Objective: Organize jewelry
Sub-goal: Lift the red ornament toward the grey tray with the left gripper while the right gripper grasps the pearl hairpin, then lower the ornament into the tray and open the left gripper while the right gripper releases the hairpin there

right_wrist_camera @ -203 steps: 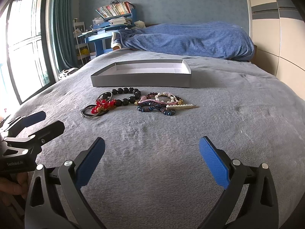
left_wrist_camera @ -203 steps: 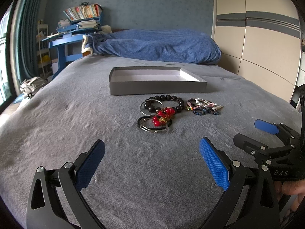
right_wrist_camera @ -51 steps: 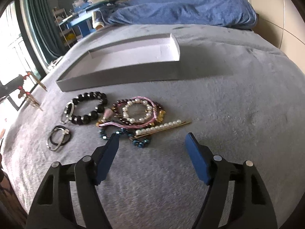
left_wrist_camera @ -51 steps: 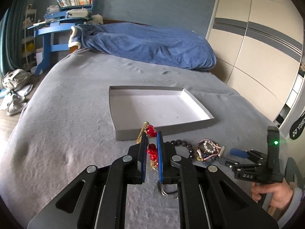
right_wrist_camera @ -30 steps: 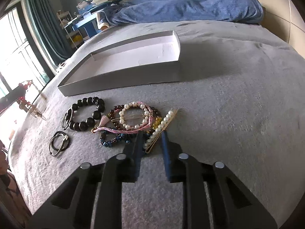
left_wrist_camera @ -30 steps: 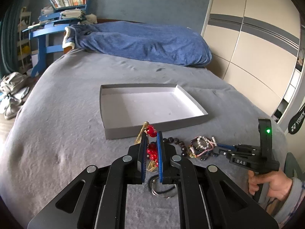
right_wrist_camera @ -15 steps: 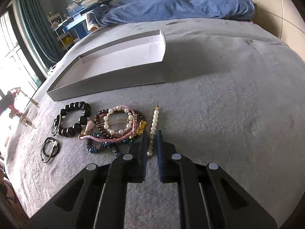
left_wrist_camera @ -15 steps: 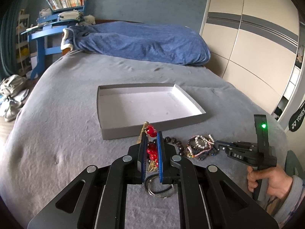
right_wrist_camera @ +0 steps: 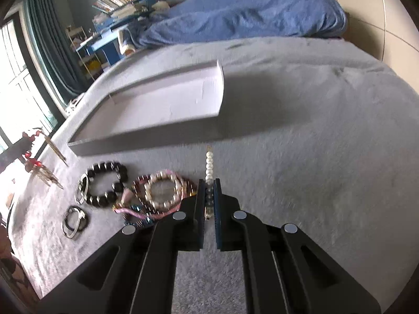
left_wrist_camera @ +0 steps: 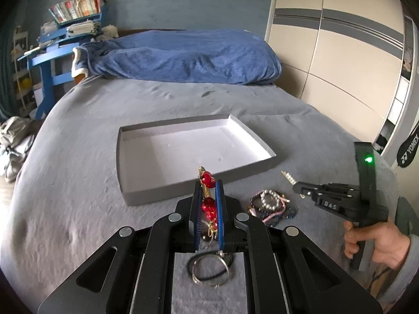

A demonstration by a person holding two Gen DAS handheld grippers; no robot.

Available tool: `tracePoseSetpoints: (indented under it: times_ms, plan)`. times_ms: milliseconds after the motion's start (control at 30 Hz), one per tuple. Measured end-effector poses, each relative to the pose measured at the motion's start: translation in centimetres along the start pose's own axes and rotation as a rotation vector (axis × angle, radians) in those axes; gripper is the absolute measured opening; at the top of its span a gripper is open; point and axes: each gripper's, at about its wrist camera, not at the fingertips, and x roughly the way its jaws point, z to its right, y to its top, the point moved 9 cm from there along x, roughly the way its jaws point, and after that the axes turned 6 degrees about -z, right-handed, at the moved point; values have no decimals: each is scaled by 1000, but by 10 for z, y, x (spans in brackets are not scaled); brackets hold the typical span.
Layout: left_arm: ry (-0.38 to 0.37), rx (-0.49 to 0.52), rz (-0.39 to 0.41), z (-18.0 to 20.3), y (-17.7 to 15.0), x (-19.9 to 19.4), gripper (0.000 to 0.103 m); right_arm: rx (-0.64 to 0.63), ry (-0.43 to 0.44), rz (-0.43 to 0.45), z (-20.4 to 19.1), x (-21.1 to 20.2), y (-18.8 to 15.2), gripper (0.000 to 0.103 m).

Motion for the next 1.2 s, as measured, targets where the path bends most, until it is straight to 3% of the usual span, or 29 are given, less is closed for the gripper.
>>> tracePoseSetpoints:
  times_ms: [533, 900, 1200]
  plan:
    - [5, 28, 21, -10, 48, 36, 10, -94, 78, 92, -39, -14, 67, 6]
    - [4, 44, 7, -21, 71, 81, 10, -176, 106, 81, -69, 22, 99, 6]
    - [-7, 33, -67, -30, 58, 120, 10, -216, 85, 23, -74, 60, 101, 6]
